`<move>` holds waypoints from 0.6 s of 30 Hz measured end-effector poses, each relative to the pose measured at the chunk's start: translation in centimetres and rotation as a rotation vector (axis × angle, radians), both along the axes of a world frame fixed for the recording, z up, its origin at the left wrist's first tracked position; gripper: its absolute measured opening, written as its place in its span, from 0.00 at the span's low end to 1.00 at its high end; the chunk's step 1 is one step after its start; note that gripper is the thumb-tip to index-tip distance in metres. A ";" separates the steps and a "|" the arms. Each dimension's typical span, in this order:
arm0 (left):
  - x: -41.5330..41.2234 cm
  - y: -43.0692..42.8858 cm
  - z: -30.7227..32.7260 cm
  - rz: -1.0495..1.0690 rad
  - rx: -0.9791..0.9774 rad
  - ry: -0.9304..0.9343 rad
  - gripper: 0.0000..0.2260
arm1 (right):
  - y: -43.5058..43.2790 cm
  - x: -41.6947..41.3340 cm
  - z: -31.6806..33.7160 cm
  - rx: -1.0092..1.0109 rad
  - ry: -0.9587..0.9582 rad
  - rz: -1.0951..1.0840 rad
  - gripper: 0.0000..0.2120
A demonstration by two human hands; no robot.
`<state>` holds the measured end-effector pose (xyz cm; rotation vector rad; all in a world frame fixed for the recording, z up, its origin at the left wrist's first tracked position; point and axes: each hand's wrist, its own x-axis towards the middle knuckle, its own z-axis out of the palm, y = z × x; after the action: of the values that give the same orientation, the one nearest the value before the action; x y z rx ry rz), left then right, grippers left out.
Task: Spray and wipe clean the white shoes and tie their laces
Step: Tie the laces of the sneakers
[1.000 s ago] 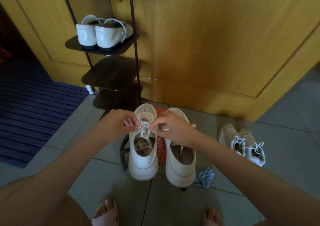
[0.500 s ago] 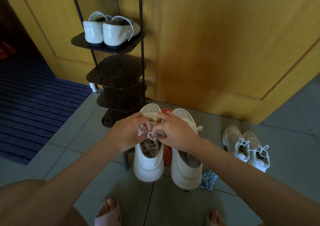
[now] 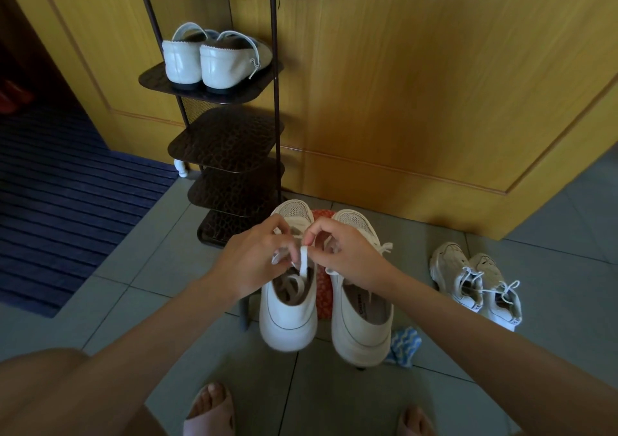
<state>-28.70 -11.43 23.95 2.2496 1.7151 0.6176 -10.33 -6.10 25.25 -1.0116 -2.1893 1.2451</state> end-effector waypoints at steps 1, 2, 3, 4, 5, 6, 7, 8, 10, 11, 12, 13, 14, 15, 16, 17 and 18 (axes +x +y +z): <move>-0.1 0.1 0.0 0.015 -0.011 -0.039 0.04 | 0.0 0.0 0.0 -0.016 0.013 0.001 0.03; -0.2 0.3 -0.1 0.033 -0.030 -0.092 0.05 | 0.1 -0.1 0.1 -0.028 0.026 -0.001 0.03; -0.4 0.5 -0.1 0.051 -0.054 -0.157 0.06 | 0.1 -0.1 0.2 -0.036 0.040 0.000 0.03; -0.5 0.7 -0.1 0.067 -0.076 -0.237 0.06 | 0.2 -0.1 0.2 -0.042 0.054 0.003 0.03; -0.4 0.8 0.1 0.083 -0.100 -0.330 0.06 | 0.3 -0.2 0.2 -0.049 0.064 0.007 0.03; -0.4 0.9 0.2 0.100 -0.129 -0.422 0.06 | 0.5 -0.3 0.3 -0.060 0.070 0.013 0.03; -0.3 0.9 0.3 0.115 -0.154 -0.495 0.06 | 0.6 -0.4 0.3 -0.071 0.072 0.020 0.05; -0.2 1.0 0.4 0.125 -0.170 -0.536 0.07 | 0.7 -0.5 0.3 -0.081 0.073 0.028 0.07; -0.2 1.1 0.6 0.126 -0.203 -0.585 0.08 | 0.7 -0.7 0.5 -0.096 0.067 0.038 0.10; -0.3 1.2 0.6 0.128 -0.222 -0.615 0.08 | 0.7 -0.8 0.7 -0.097 0.063 0.039 0.09; -0.5 1.3 0.7 0.139 -0.235 -0.629 0.08 | 0.7 -0.8 0.9 -0.097 0.062 0.037 0.08; -0.7 1.5 0.7 0.154 -0.236 -0.615 0.07 | 0.8 -0.9 1.2 -0.094 0.057 0.028 0.06; -0.9 1.7 0.8 0.165 -0.229 -0.583 0.06 | 0.9 -0.9 1.6 -0.090 0.056 0.008 0.04; -0.9 1.9 0.8 0.169 -0.223 -0.560 0.04 | 1.1 -0.8 1.9 -0.086 0.060 -0.022 0.02; -0.9 2.0 0.9 0.165 -0.220 -0.551 0.04 | 1.4 -0.8 2.3 -0.090 0.076 -0.050 0.02; -0.8 2.1 1.1 0.159 -0.218 -0.552 0.04 | 1.6 -0.7 2.6 -0.097 0.097 -0.067 0.03; -0.7 2.2 1.2 0.156 -0.220 -0.556 0.05 | 1.7 -0.6 2.9 -0.103 0.116 -0.075 0.03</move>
<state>-29.44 -9.19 25.15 1.6053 1.5800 0.9307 -10.93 -4.38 28.16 -1.0251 -1.9998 1.3586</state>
